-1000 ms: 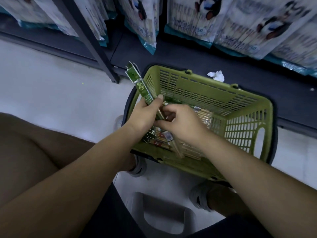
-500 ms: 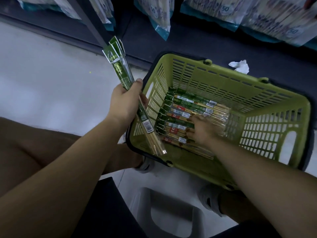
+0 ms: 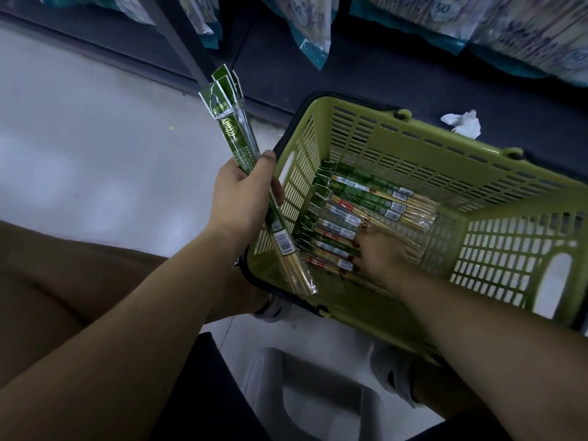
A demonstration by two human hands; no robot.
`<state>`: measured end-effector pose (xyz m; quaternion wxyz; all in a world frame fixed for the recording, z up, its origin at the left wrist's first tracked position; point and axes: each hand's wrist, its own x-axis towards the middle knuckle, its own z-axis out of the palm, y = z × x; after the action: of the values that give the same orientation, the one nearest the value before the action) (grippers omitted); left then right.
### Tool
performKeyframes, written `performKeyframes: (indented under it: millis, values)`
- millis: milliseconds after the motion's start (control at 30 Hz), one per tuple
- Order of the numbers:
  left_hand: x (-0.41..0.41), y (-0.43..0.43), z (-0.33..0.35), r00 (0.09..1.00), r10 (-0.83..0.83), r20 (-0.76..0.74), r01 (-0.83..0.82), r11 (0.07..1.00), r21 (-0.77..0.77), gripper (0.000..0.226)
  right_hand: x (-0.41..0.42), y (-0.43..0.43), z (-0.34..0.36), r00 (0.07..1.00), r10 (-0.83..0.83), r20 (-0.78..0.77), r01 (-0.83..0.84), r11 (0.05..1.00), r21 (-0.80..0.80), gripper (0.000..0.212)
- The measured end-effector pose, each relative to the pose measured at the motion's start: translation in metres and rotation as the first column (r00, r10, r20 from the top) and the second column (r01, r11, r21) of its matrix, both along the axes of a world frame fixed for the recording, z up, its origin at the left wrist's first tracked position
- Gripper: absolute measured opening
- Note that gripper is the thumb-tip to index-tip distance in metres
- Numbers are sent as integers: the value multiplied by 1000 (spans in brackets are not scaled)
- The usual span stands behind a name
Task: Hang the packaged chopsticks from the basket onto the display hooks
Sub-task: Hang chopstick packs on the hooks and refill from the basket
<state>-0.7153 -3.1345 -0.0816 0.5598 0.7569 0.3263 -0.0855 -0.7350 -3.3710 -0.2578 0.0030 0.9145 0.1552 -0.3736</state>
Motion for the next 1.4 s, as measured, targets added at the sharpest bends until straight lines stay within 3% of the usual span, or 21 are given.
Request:
performKeyframes:
  millis: [133,300,433,600,700,867,967,1067,1133,1167,1200,1300,1367,1400]
  values:
    - [-2,1,0,1000,-6,-1,6,1000,-10,52,3,2,4,997,28,-70,-29,1000,-12,25]
    - [-3,2,2,1000,-12,-1,12,999,-36,53,-9,-3,4,998,-46,-39,48,998,36,28]
    - [-5,2,1,1000,-3,-6,3,999,-52,52,-7,-11,5,987,-102,-122,111,991,71,24]
    - [-2,0,-3,1000,5,-10,-6,998,-65,43,19,-22,34,975,-166,-150,194,961,197,7]
    - [0,-4,-3,999,-27,-22,27,1000,-10,48,38,-16,73,971,-218,-100,239,917,320,16]
    - [-10,-24,6,997,-71,3,71,995,-65,32,51,13,154,907,-387,-166,409,722,558,17]
    - [-16,-37,13,982,-130,138,155,969,-192,21,50,38,198,892,-402,-207,435,639,634,23]
    - [-16,-45,21,964,-161,210,222,925,-308,35,44,53,220,903,-396,-167,393,604,693,18]
    - [-12,-43,25,982,-93,166,152,908,-390,38,40,59,225,924,-361,-128,339,614,712,10]
    - [-10,-39,25,992,-50,117,96,898,-430,37,38,60,225,921,-343,-184,361,576,733,6]
    - [-7,-35,26,998,-20,66,48,887,-459,35,38,59,224,891,-344,-296,439,491,753,11]
    - [2,-21,23,999,6,33,7,916,-400,26,45,47,210,679,-428,-597,706,157,691,19]
    - [7,-12,22,997,43,68,-17,941,-338,13,51,34,188,605,-527,-597,752,130,646,13]
    - [10,-8,23,995,63,82,-34,948,-316,11,52,26,171,610,-579,-541,750,199,631,11]
